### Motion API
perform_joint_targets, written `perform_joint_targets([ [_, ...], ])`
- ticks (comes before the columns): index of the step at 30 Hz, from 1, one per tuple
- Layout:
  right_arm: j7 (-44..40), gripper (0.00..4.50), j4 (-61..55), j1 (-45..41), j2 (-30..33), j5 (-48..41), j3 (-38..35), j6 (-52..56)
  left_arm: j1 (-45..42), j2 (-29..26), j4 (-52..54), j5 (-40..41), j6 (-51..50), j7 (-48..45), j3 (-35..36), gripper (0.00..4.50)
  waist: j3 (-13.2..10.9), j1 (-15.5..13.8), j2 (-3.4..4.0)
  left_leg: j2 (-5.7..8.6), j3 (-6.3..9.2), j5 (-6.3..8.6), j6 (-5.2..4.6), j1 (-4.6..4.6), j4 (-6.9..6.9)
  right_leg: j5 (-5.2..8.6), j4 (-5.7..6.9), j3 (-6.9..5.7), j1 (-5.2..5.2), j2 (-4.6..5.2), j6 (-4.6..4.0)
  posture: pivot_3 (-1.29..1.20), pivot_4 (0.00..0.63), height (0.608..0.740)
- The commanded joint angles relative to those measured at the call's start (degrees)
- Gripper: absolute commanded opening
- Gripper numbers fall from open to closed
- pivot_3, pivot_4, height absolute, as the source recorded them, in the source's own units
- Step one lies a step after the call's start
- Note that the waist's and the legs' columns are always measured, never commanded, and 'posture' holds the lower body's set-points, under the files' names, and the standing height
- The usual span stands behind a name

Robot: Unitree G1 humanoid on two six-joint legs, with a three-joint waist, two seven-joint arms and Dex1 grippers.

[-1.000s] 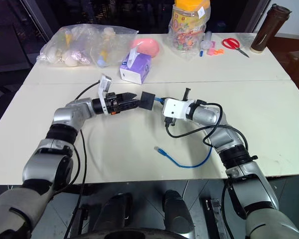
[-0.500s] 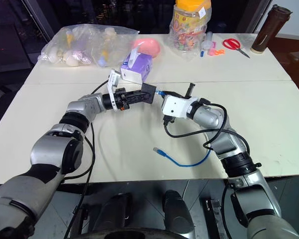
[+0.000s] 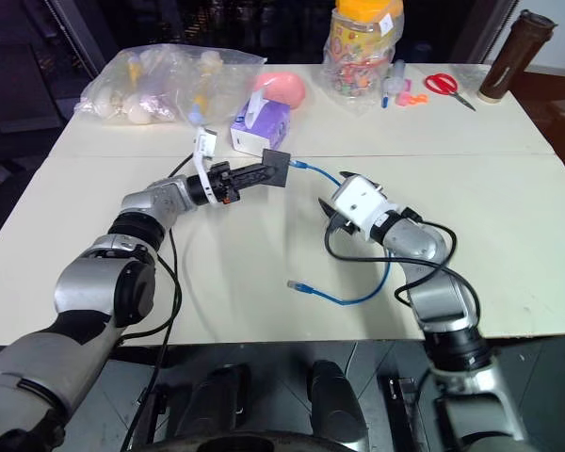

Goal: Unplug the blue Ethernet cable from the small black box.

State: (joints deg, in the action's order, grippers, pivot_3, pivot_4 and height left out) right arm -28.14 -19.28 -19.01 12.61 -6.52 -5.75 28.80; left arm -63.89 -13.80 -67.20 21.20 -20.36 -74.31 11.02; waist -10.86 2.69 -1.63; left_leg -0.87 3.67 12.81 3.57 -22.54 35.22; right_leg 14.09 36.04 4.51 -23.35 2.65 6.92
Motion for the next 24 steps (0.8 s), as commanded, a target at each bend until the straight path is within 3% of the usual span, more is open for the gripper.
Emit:
perform_joint_targets([
  [1,8.6,3.06,-11.6,-1.4,-11.0,-23.2,-10.7,15.3,-0.2,0.9,4.0,4.8,-5.0,-1.4,3.9,0.50,0.0,-0.2,0.00,-0.02,0.07,0.00,0.00,0.01,-0.01,0.00,0.06,-0.05,0.00,0.00,-0.01,0.00,0.150,0.739],
  [4,14.2,3.06,-13.2,-0.5,-18.5,-35.5,-13.4,19.6,1.3,2.2,10.1,9.2,-13.0,-3.0,5.3,0.50,0.0,-0.1,0.01,-0.03,0.15,0.00,0.00,0.03,0.02,-0.02,0.05,-0.13,0.08,0.00,-0.04,0.00,0.150,0.739],
  [7,17.4,3.06,-13.4,0.0,-21.0,-42.6,-13.8,20.8,3.9,3.4,17.4,12.3,-19.5,-2.3,5.3,0.50,0.0,-0.2,0.02,-0.02,0.14,0.00,0.00,0.04,0.02,-0.02,0.02,-0.13,0.11,0.03,-0.04,0.00,0.150,0.739],
  [14,19.8,3.06,-11.7,0.0,-18.6,-46.4,-10.9,18.5,9.5,5.5,32.0,17.7,-28.4,3.0,4.5,0.50,0.0,0.0,0.02,-0.02,0.12,0.00,0.00,0.03,-0.02,-0.01,-0.02,-0.12,0.06,0.02,-0.03,0.00,0.150,0.739],
  [24,19.6,3.06,-8.4,-0.9,-15.7,-48.5,-9.0,14.3,12.2,5.4,38.8,21.2,-32.9,5.7,3.3,0.50,0.0,-0.1,0.02,-0.02,0.09,0.00,0.00,0.04,-0.02,-0.01,-0.07,-0.11,0.07,0.02,-0.04,0.00,0.150,0.739],
])
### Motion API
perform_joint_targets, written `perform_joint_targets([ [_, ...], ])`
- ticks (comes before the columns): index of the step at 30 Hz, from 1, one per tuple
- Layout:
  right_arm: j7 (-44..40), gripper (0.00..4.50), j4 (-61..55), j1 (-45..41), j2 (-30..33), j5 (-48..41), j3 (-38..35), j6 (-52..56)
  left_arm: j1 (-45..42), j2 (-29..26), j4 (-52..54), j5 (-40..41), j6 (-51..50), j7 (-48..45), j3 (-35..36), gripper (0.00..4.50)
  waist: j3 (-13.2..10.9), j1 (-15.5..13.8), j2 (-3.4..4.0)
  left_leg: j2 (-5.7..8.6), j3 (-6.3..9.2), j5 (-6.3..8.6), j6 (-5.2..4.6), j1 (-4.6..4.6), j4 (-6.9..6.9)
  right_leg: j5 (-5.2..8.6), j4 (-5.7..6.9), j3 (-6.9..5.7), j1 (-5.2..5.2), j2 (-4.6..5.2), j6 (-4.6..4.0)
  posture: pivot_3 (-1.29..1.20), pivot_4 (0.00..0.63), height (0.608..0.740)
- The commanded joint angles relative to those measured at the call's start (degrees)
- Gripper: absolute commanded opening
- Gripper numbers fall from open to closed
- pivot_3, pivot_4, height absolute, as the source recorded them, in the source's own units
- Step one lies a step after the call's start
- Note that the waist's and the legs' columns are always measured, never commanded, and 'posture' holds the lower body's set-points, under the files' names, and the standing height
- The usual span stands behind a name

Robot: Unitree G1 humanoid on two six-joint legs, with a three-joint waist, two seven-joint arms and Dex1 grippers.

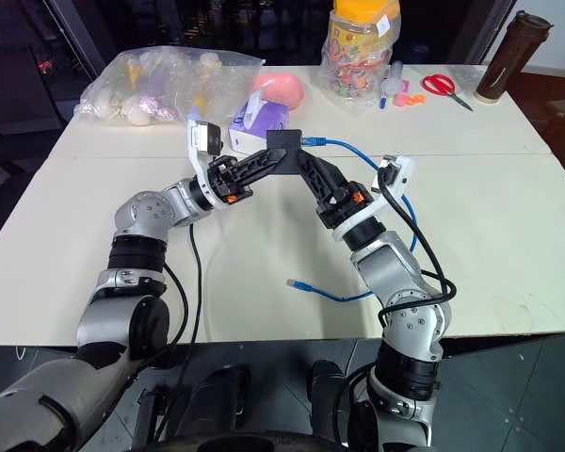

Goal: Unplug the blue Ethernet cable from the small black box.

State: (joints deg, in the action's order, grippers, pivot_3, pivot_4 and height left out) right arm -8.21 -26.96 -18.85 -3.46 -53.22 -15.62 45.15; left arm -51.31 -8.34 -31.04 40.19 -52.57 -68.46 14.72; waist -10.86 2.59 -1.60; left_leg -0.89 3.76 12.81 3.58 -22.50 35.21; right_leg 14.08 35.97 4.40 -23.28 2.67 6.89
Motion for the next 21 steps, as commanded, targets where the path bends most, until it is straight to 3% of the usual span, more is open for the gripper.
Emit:
perform_joint_targets([
  [1,-0.4,3.06,-0.5,-1.1,0.5,-2.1,1.0,-2.4,-0.4,-0.1,2.5,2.4,-0.8,-0.1,-0.4,0.50,0.0,0.0,0.00,0.00,0.00,0.00,0.00,0.00,0.00,0.00,-0.01,0.00,0.00,0.00,0.00,0.00,0.150,0.739],
  [17,-0.7,3.06,1.6,-1.4,1.7,-3.9,3.1,-8.3,0.2,-0.2,2.7,4.0,-1.2,0.4,-0.9,0.50,0.0,0.0,0.00,0.00,-0.01,0.00,0.00,-0.02,-0.03,0.01,-0.10,0.00,0.00,0.00,-0.01,0.00,0.150,0.739],
  [20,-0.9,2.26,1.9,-1.4,1.8,-3.9,3.7,-8.7,0.3,-0.2,2.7,4.2,-1.1,0.4,-1.1,0.50,0.0,0.0,0.00,0.00,-0.01,0.00,0.00,-0.02,-0.04,0.01,-0.13,0.00,0.00,0.00,-0.01,0.00,0.150,0.739],
  [21,-0.9,1.80,1.9,-1.4,1.9,-4.0,3.9,-8.9,0.4,-0.2,2.7,4.3,-1.1,0.4,-1.1,0.50,0.0,0.0,0.00,0.00,-0.01,0.00,0.00,-0.03,-0.05,0.01,-0.14,0.00,0.00,0.00,-0.02,0.00,0.150,0.739],
])
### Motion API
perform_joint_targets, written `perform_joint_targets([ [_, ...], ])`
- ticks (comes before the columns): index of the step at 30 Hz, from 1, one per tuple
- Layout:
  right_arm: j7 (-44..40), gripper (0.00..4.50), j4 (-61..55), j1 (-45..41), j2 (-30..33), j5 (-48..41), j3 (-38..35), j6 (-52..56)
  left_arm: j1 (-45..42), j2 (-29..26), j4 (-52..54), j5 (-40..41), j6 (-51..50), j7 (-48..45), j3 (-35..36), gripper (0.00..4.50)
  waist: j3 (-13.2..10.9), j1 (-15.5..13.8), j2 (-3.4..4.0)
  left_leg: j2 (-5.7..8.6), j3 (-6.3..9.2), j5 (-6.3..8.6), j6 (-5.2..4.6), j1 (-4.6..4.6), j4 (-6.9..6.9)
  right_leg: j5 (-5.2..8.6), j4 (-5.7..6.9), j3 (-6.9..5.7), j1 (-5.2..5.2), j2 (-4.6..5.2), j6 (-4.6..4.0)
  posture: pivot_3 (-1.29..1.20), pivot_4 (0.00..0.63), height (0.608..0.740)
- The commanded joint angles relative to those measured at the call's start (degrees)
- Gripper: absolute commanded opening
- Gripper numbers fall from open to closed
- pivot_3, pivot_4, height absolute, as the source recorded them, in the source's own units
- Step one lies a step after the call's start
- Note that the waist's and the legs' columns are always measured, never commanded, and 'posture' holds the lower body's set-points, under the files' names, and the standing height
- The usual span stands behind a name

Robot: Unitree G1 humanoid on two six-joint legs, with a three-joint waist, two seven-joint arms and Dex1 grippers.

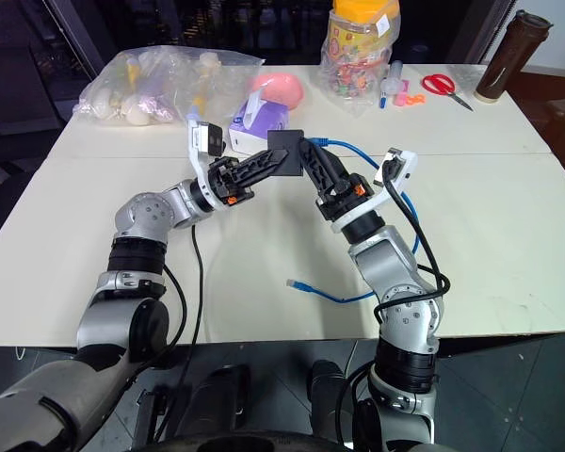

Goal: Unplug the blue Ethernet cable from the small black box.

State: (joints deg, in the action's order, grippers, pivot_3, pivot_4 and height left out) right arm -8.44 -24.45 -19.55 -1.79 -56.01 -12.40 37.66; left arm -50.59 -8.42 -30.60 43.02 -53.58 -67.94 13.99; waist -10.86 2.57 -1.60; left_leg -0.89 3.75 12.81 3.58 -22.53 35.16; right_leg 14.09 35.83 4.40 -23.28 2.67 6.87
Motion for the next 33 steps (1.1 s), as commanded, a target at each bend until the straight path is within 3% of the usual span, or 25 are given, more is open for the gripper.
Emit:
perform_joint_targets([
  [1,-0.7,1.26,-0.5,-0.6,0.3,-1.2,0.9,-1.5,-0.3,-0.2,2.3,1.5,0.0,-0.1,-0.5,0.50,0.0,0.0,0.00,0.00,0.00,0.00,0.00,-0.01,0.00,0.00,-0.02,0.00,0.00,0.00,0.00,0.00,0.150,0.739],
  [3,-0.6,0.24,-0.2,-0.6,0.3,-1.3,1.3,-1.8,-0.1,-0.3,2.3,1.6,0.1,-0.1,-0.6,0.50,0.0,0.0,0.00,0.00,0.00,0.00,0.00,-0.01,0.00,0.00,-0.04,0.00,0.00,0.00,0.00,0.00,0.150,0.739],
  [4,-0.7,0.03,-0.1,-0.6,0.4,-1.3,1.5,-2.0,-0.1,-0.3,2.3,1.7,0.1,-0.1,-0.7,0.50,0.0,0.0,0.00,0.00,0.00,0.00,0.00,-0.02,-0.01,0.00,-0.05,0.00,0.00,0.00,0.00,0.00,0.150,0.739],
  [15,0.2,0.03,1.0,-0.7,1.5,-1.7,2.7,-1.9,0.0,-0.7,1.1,1.5,2.0,0.8,-0.8,0.50,0.0,0.0,0.00,-0.01,-0.01,0.00,0.00,-0.09,-0.04,0.00,-0.25,0.00,0.00,0.00,0.00,0.00,0.150,0.739],
  [25,2.1,0.03,4.2,-2.1,7.9,-3.7,-5.5,-5.3,-4.3,-7.1,-7.8,-0.1,8.6,0.2,2.4,0.50,0.0,-0.1,0.01,0.00,-0.01,0.00,0.00,-0.21,-0.04,0.00,-0.43,-0.01,-0.02,0.01,0.01,0.00,0.150,0.739],
  [33,2.4,0.03,5.9,-2.6,10.4,-4.2,-6.9,-5.7,-4.3,-6.0,-7.8,-1.5,11.8,1.4,1.5,0.50,0.0,-0.4,0.05,-0.01,-0.01,0.02,-0.03,-0.36,-0.10,-0.01,-0.45,-0.04,-0.14,0.02,0.03,0.00,0.150,0.739],
])
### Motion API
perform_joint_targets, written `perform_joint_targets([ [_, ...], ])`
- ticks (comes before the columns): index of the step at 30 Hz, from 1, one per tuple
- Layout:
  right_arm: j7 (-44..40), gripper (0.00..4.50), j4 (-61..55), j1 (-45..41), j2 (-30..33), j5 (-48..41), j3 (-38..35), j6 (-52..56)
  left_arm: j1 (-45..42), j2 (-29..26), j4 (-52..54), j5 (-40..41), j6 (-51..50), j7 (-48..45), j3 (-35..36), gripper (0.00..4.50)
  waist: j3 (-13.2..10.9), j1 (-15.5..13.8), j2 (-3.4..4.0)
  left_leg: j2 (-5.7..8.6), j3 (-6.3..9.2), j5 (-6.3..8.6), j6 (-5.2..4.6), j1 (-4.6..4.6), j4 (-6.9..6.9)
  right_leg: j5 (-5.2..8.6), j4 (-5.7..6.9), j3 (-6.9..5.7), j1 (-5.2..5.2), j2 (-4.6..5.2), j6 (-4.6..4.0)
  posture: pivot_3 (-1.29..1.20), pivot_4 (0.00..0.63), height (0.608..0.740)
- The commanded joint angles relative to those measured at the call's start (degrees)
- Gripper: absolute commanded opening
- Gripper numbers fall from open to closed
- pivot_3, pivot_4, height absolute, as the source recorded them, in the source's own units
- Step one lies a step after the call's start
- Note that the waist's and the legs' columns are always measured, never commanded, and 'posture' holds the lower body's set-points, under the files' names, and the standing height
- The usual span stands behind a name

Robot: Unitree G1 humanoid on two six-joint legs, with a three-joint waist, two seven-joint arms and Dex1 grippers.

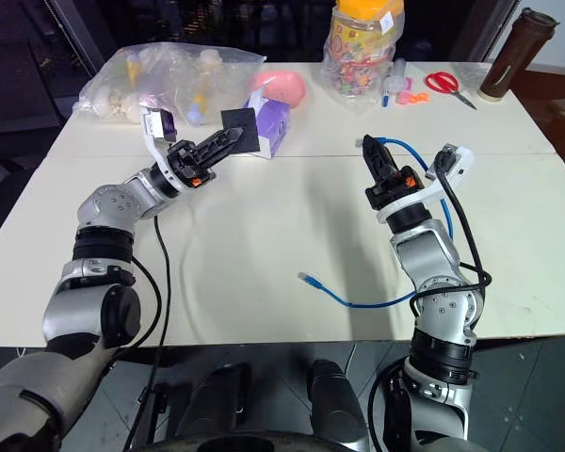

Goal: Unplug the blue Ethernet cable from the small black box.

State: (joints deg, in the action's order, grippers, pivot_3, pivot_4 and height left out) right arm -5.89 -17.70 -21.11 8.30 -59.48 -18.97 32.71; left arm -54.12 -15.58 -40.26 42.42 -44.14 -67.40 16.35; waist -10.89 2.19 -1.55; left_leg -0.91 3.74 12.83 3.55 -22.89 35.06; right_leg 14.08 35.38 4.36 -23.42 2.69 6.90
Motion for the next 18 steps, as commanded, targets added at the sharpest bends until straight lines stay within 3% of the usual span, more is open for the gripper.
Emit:
perform_joint_targets([
  [1,0.4,0.03,-0.4,-1.1,0.5,-0.6,-0.5,-0.8,-0.3,1.8,2.5,-2.1,4.3,1.8,-1.5,0.50,0.0,0.0,0.00,0.01,0.00,0.00,0.00,-0.07,0.06,0.00,-0.02,0.00,-0.01,0.01,0.01,0.00,0.150,0.739],
  [5,4.2,0.03,5.8,-1.5,2.6,4.8,-0.3,0.0,1.0,6.7,3.2,-12.9,21.6,10.0,-6.9,0.50,0.0,-0.1,-0.01,0.02,-0.02,0.00,0.00,-0.09,0.09,-0.02,-0.09,0.02,0.00,0.03,0.01,0.00,0.150,0.739],
  [11,7.2,0.03,15.7,-5.1,5.1,10.7,0.1,1.9,4.4,12.7,4.0,-21.2,37.1,15.2,-12.0,0.50,0.0,0.0,0.00,0.02,-0.07,0.00,0.00,-0.17,0.07,-0.02,-0.11,0.06,-0.10,0.01,0.01,0.00,0.150,0.739],
  [14,8.3,1.18,21.5,-7.1,6.0,13.3,-0.4,3.0,5.4,15.2,1.6,-26.0,45.8,18.4,-14.8,0.50,0.0,0.0,0.01,0.01,-0.07,0.00,0.00,-0.19,0.07,-0.02,-0.09,0.06,-0.13,0.00,0.01,0.00,0.150,0.739],
  [18,9.2,3.18,21.5,-6.6,6.3,13.8,-1.0,5.8,3.5,17.5,-6.6,-28.0,51.6,22.0,-14.4,0.50,0.0,0.0,0.04,0.02,-0.07,0.00,0.00,-0.19,0.09,-0.03,-0.10,0.06,-0.10,0.00,0.02,0.00,0.150,0.739],
])
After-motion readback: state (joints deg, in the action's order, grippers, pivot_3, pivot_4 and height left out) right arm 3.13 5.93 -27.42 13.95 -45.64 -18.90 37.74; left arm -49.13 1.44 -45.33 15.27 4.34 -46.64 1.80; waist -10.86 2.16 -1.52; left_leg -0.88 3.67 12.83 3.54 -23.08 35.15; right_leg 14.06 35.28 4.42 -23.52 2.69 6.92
